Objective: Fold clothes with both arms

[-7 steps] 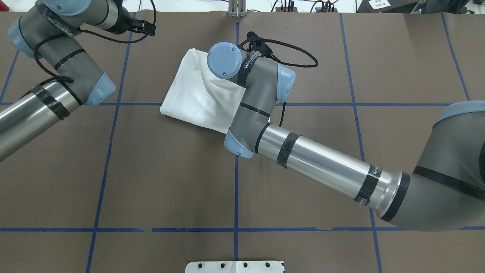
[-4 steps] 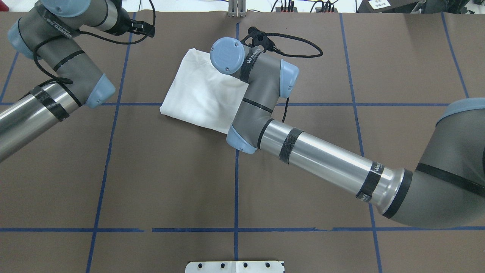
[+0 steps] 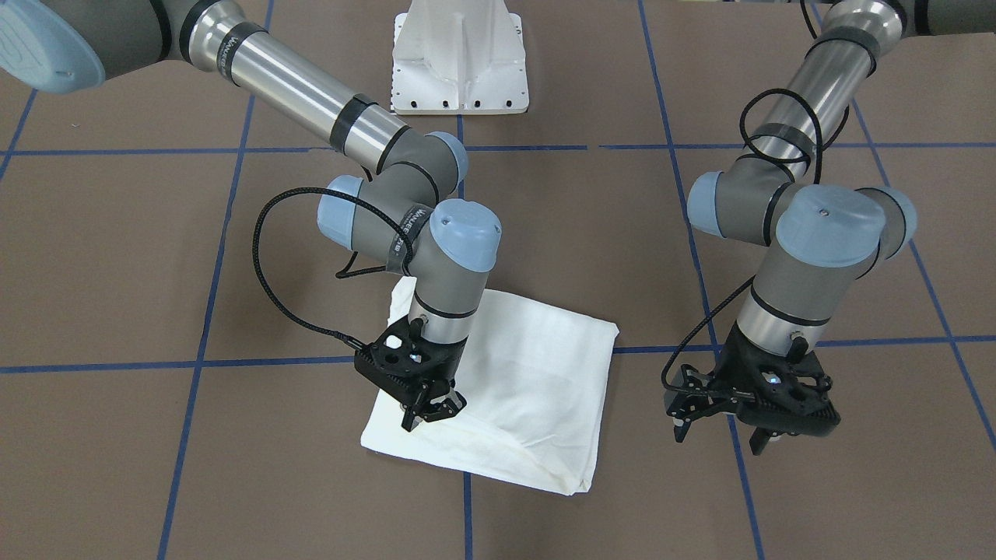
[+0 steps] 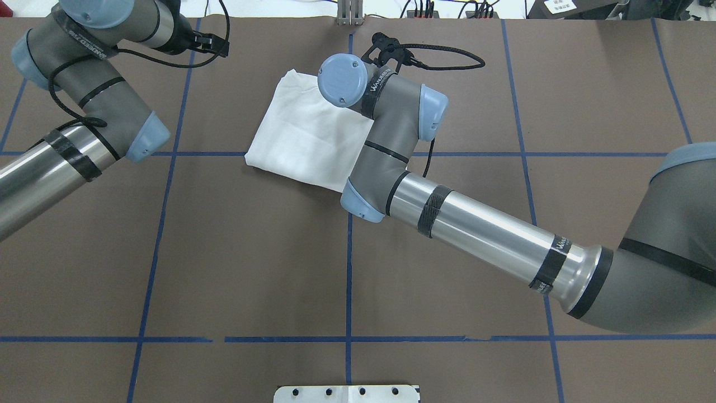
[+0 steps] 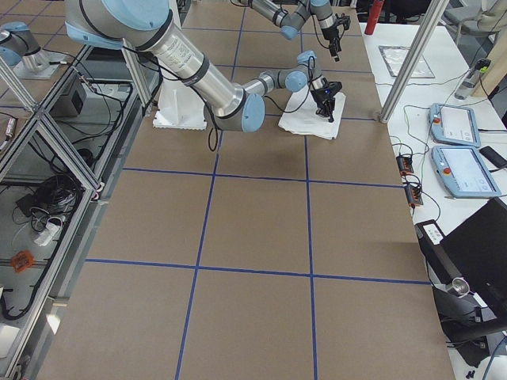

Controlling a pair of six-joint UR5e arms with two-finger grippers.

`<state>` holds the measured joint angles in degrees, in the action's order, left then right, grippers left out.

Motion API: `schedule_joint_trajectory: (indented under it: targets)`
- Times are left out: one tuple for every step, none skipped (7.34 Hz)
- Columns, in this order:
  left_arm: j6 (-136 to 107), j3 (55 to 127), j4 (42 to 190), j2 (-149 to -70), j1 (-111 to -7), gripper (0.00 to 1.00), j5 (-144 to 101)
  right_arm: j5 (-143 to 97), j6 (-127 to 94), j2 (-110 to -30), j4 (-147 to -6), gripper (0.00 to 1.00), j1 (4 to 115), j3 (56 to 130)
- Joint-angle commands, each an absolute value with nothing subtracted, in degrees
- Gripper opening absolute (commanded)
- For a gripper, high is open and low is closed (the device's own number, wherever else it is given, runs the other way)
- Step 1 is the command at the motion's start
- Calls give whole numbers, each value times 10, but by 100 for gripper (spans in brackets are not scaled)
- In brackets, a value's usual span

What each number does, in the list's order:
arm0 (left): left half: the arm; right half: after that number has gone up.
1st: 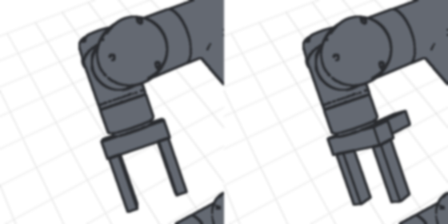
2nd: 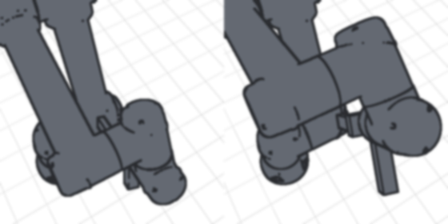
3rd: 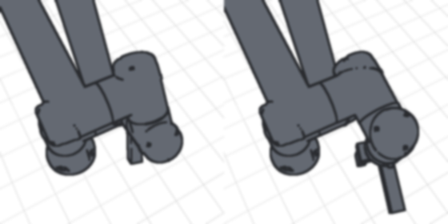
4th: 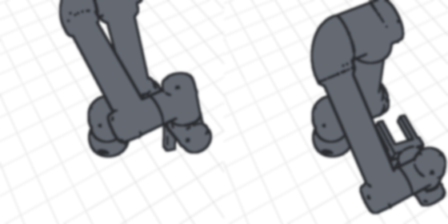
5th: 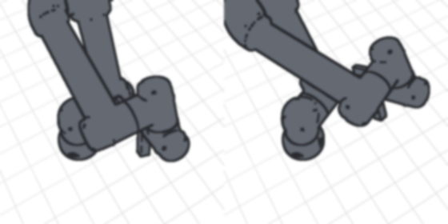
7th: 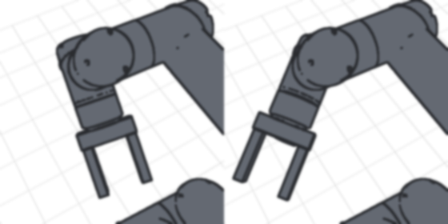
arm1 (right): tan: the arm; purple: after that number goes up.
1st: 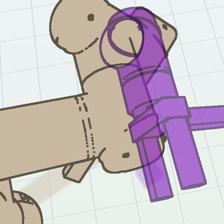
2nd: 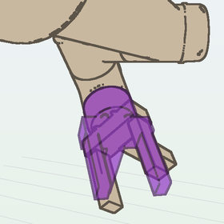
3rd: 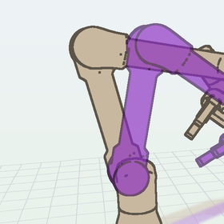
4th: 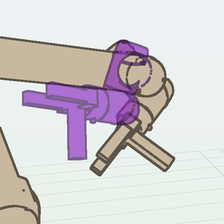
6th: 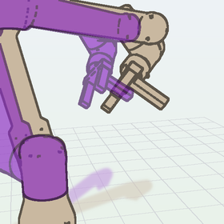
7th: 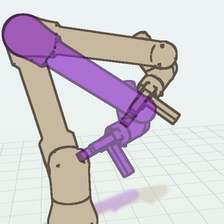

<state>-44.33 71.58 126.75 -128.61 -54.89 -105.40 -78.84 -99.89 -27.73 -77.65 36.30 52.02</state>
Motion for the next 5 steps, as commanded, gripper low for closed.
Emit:
schedule_joint_trajectory:
  targets:
    - [-443, 755, 1265, -1261, -548, 100, -1056, -820, -943, -270, -776, 100, 377, 532]
    - [-439, 778, 1255, -1246, -548, 100, -1078, -876, -902, -270, -780, 100, 396, 545]
    - [-435, 824, 1226, -1218, -550, 100, -1092, -928, -832, -275, -807, 100, 420, 564]
    - [-407, 887, 1178, -1187, -551, 100, -1094, -987, -751, -294, -860, 100, 446, 616]
    - [-336, 948, 1113, -1160, -558, 100, -1096, -1031, -687, -327, -900, 100, 474, 679]
